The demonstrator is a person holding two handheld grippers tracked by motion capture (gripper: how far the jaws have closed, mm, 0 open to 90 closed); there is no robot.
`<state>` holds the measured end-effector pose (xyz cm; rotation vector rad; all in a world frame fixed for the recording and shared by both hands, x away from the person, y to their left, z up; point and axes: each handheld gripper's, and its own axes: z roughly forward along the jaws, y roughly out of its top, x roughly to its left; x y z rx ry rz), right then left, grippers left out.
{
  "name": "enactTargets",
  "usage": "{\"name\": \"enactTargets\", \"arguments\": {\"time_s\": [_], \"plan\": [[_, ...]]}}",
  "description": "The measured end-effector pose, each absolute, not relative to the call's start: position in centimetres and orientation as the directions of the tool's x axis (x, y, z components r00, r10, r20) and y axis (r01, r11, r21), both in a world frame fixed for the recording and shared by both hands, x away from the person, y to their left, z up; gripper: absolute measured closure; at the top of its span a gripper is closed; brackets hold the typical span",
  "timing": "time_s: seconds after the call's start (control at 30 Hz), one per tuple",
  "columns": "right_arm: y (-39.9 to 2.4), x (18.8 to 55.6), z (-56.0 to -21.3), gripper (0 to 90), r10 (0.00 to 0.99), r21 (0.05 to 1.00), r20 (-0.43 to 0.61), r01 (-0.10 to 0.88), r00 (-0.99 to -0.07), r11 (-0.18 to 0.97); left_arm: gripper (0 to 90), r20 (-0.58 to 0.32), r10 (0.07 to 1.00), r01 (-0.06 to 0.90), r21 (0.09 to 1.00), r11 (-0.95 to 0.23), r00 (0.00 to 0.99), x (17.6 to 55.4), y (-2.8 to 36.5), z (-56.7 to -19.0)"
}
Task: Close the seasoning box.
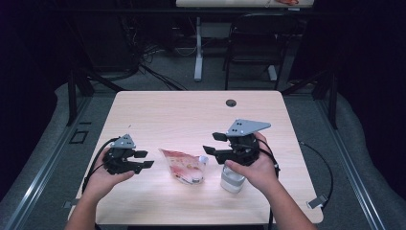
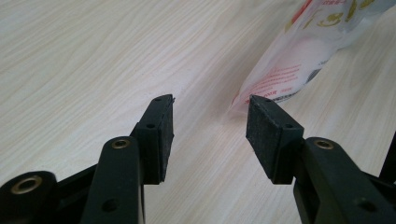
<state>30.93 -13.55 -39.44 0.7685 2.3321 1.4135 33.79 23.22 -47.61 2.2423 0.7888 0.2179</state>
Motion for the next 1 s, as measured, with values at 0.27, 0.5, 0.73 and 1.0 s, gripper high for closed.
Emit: {"name": "enactTargets", "arguments": {"time_s": [0.27, 0.5, 0.73, 1.0], "plan": [[-15.3, 30.9, -39.3, 45.8, 0.633, 0.890, -0.008, 0.283, -0.774, 0.357, 51.7, -0.081, 0.605, 0.479, 0.696, -0.535, 0.792, 33.8, 23.5, -47.6], [-16.3, 30.8, -39.4, 43.8, 0.644, 0.889, -0.006, 0.291, -0.765, 0.354, 51.0, -0.077, 0.610, 0.484, 0.690, -0.539, 0.789, 33.9, 23.4, -47.8], [-17.2, 30.7, -39.9, 40.6, 0.676, 0.889, -0.015, 0.299, -0.737, 0.346, 49.0, -0.085, 0.621, 0.494, 0.693, -0.525, 0.779, 34.0, 23.4, -48.1], [-18.2, 30.4, -40.0, 40.3, 0.691, 0.882, -0.028, 0.308, -0.723, 0.357, 45.5, -0.089, 0.636, 0.505, 0.695, -0.512, 0.767, 34.2, 23.7, -48.3]]}}
